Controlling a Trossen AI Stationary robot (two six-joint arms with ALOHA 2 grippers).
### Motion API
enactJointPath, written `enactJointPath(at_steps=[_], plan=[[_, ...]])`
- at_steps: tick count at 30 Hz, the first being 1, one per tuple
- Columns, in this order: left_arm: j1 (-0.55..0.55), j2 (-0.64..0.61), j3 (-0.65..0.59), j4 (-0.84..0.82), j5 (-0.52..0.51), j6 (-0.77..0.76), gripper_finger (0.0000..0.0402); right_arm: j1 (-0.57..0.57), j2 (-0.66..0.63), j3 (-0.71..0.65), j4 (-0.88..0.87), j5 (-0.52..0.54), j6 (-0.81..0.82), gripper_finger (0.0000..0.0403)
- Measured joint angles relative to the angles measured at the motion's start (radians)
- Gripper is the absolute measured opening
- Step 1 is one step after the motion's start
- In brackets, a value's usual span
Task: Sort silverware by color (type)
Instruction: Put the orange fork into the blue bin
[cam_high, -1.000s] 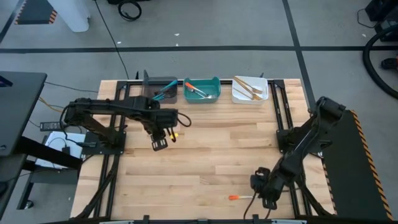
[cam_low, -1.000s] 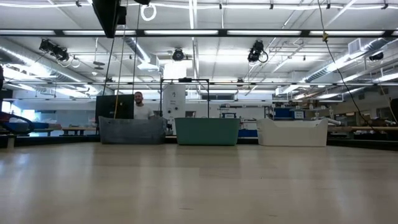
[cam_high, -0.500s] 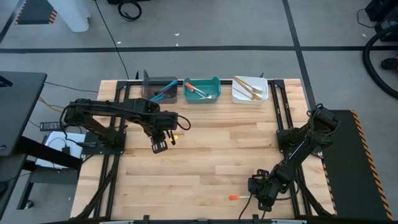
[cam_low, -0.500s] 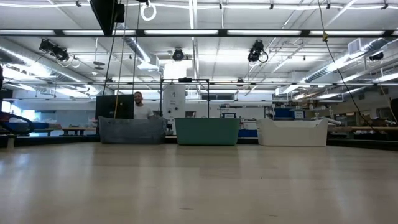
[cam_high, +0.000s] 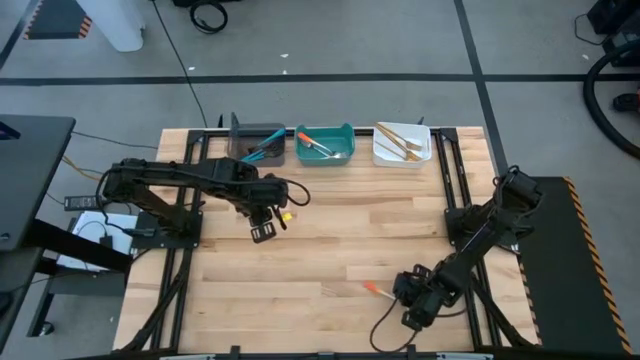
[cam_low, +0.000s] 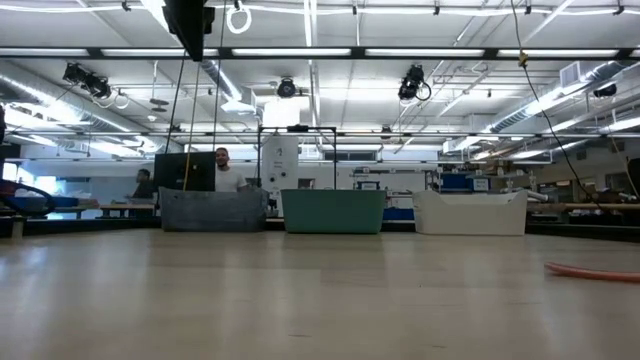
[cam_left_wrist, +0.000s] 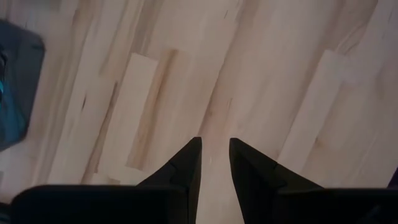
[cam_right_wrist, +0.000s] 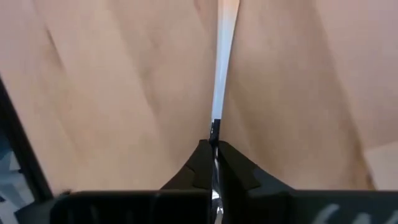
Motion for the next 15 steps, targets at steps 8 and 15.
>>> enactJointPath(at_steps=[8, 15], plan=[[0.061, 0.000, 0.000, -0.002, -0.015, 0.010, 0.0091, -0.142, -0.119, -0.020, -0.058, 0.066, -0.167, 0.0005], [0.125, -0.025, -0.001, -0.012, -0.015, 0.077, 0.0091, -0.417, -0.309, -0.014, -0.038, 0.190, -0.372, 0.0000]])
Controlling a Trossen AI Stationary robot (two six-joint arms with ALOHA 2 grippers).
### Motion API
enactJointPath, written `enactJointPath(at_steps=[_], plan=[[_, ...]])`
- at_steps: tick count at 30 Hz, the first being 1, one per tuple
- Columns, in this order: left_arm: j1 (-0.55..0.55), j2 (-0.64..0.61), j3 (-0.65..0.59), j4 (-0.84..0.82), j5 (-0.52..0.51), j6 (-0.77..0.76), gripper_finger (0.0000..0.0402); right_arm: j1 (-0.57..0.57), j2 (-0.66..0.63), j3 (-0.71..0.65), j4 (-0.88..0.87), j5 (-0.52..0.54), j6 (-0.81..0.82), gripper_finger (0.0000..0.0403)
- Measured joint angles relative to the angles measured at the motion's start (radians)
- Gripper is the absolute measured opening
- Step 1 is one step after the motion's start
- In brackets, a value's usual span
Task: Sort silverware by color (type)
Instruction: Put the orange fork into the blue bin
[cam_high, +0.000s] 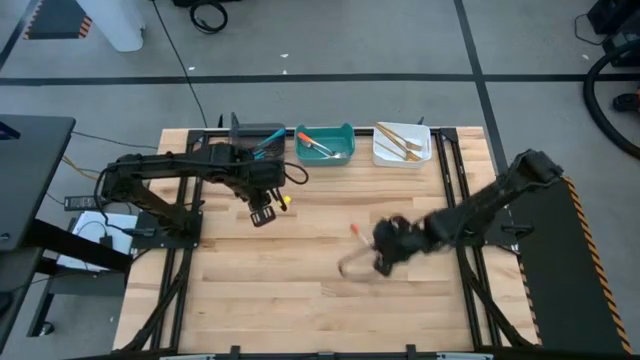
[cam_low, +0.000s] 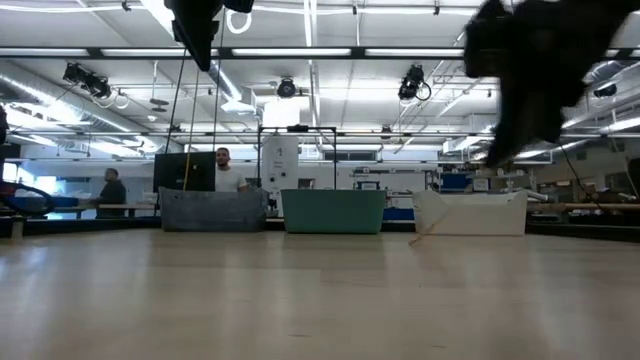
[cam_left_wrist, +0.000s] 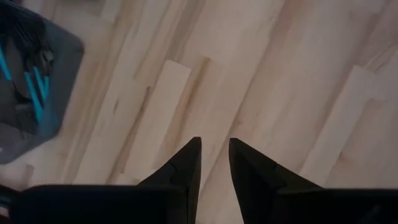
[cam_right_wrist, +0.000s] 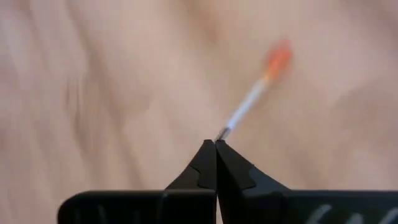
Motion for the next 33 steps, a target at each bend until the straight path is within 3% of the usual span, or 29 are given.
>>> enactJointPath(at_steps=[8, 13, 21, 28, 33], plan=[[0.081, -0.022, 0.000, -0.016, -0.002, 0.116, 0.0091, -0.247, -0.092, 0.003, 0.037, -0.081, -0.212, 0.0000], [0.144, -0.022, 0.000, -0.021, -0.003, 0.224, 0.0091, -0.363, -0.082, 0.003, 0.058, -0.160, -0.237, 0.0003], [0.243, -0.022, 0.000, -0.021, -0.003, 0.297, 0.0091, -0.492, -0.011, 0.004, 0.159, -0.252, -0.467, 0.0036], [0.333, -0.021, 0.000, 0.068, -0.003, 0.363, 0.0091, -0.592, 0.045, 0.006, 0.398, -0.382, -0.707, 0.0058], [0.391, -0.021, 0.000, 0.129, -0.003, 0.376, 0.0091, -0.646, 0.062, 0.006, 0.403, -0.417, -0.821, 0.0073]])
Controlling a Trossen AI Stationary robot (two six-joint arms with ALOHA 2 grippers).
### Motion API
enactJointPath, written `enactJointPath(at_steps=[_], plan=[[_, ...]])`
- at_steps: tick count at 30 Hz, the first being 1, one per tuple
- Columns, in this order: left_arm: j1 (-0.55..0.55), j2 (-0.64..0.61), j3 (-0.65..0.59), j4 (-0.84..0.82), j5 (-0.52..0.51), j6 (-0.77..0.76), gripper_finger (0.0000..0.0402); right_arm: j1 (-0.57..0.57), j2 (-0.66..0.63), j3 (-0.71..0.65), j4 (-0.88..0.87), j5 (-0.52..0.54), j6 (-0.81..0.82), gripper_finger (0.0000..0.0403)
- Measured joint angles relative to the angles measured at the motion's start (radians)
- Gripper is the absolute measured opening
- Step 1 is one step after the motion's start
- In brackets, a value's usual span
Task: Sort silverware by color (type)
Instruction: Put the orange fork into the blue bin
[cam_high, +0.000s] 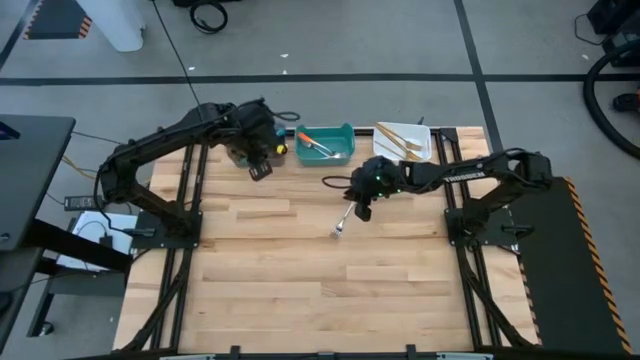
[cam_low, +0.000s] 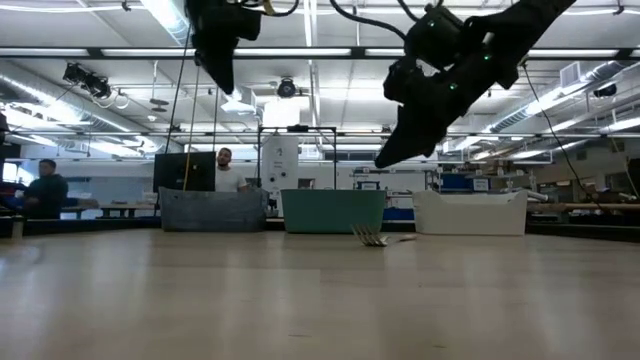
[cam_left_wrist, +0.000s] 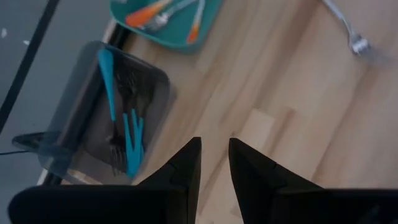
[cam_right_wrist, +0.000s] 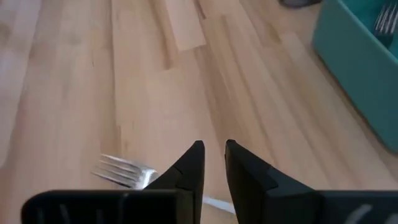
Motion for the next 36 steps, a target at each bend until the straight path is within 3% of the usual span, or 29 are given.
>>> enactJointPath(at_steps=[3, 9, 16, 20, 29, 36], plan=[[0.016, 0.003, 0.000, 0.049, 0.000, -0.003, 0.0091, -0.020, 0.032, 0.001, 0.029, -0.059, -0.062, 0.0078], [0.026, 0.003, 0.000, 0.109, 0.001, -0.029, 0.0091, -0.051, 0.117, 0.001, 0.109, -0.338, -0.159, 0.0079], [0.026, 0.003, 0.000, 0.110, 0.001, -0.116, 0.0091, -0.112, 0.180, 0.001, 0.157, -0.546, -0.319, 0.0078], [0.026, 0.003, 0.001, 0.097, 0.001, -0.149, 0.0091, -0.132, 0.185, 0.000, 0.121, -0.543, -0.439, 0.0076], [0.026, 0.003, 0.001, 0.104, 0.001, -0.185, 0.0091, -0.135, 0.223, 0.001, 0.017, -0.415, -0.704, 0.0075], [0.026, 0.003, 0.001, 0.115, 0.001, -0.188, 0.0091, -0.133, 0.253, 0.000, 0.009, -0.352, -0.765, 0.0074]])
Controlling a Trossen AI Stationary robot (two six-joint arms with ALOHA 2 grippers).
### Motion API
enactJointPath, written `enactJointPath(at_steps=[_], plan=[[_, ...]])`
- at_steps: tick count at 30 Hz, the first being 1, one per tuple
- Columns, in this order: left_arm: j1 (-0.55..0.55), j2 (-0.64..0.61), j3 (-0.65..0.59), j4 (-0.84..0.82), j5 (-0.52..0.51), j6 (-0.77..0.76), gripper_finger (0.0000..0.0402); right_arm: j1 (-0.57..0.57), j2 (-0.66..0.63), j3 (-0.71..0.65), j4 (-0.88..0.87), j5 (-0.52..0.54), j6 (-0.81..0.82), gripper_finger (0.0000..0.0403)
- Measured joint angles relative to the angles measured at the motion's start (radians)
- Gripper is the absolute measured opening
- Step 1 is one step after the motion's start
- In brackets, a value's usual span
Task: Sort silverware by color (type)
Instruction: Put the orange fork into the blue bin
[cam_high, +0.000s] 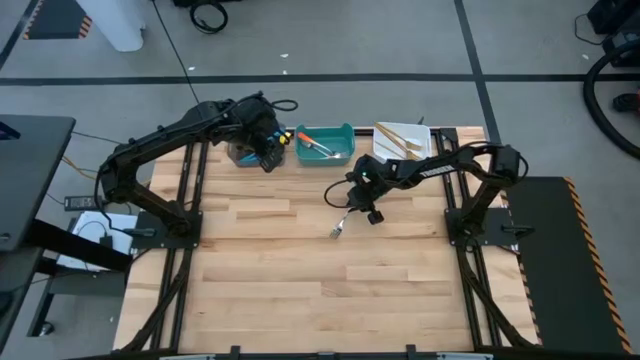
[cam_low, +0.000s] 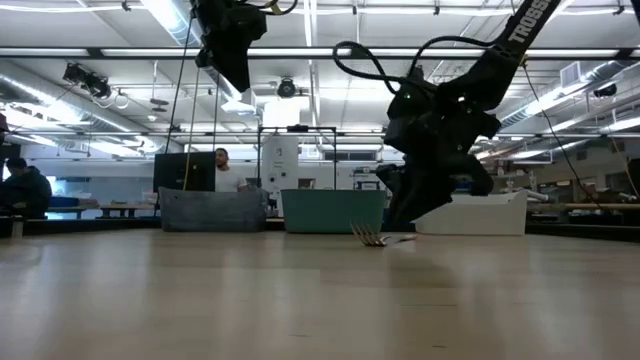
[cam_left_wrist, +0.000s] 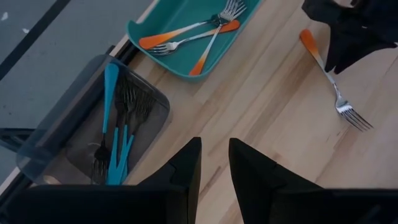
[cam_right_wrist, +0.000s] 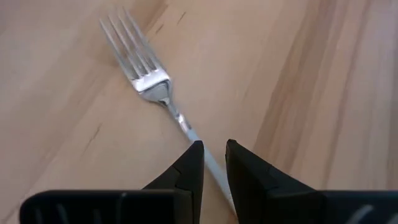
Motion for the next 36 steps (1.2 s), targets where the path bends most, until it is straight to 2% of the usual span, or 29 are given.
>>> enactJointPath(at_steps=[7, 21, 26, 29, 32, 36], plan=[[0.003, 0.000, 0.000, 0.007, -0.002, -0.001, 0.0091, 0.001, 0.010, 0.000, -0.013, 0.052, -0.064, 0.0074], [0.008, 0.000, 0.000, 0.033, -0.008, -0.002, 0.0091, 0.060, 0.059, 0.002, 0.014, 0.061, -0.072, 0.0074], [0.008, 0.000, 0.000, 0.038, -0.009, -0.001, 0.0091, 0.085, 0.067, 0.003, 0.039, 0.127, -0.022, 0.0073], [0.008, 0.000, 0.000, 0.038, -0.009, -0.002, 0.0091, 0.087, 0.068, 0.003, 0.038, 0.158, 0.028, 0.0054], [0.008, 0.000, 0.000, 0.037, -0.009, -0.003, 0.0091, 0.087, 0.068, 0.002, 0.043, 0.165, 0.068, 0.0018], [0.008, 0.000, 0.000, 0.037, -0.009, -0.003, 0.0091, 0.087, 0.069, 0.003, 0.053, 0.191, 0.134, 0.0014]])
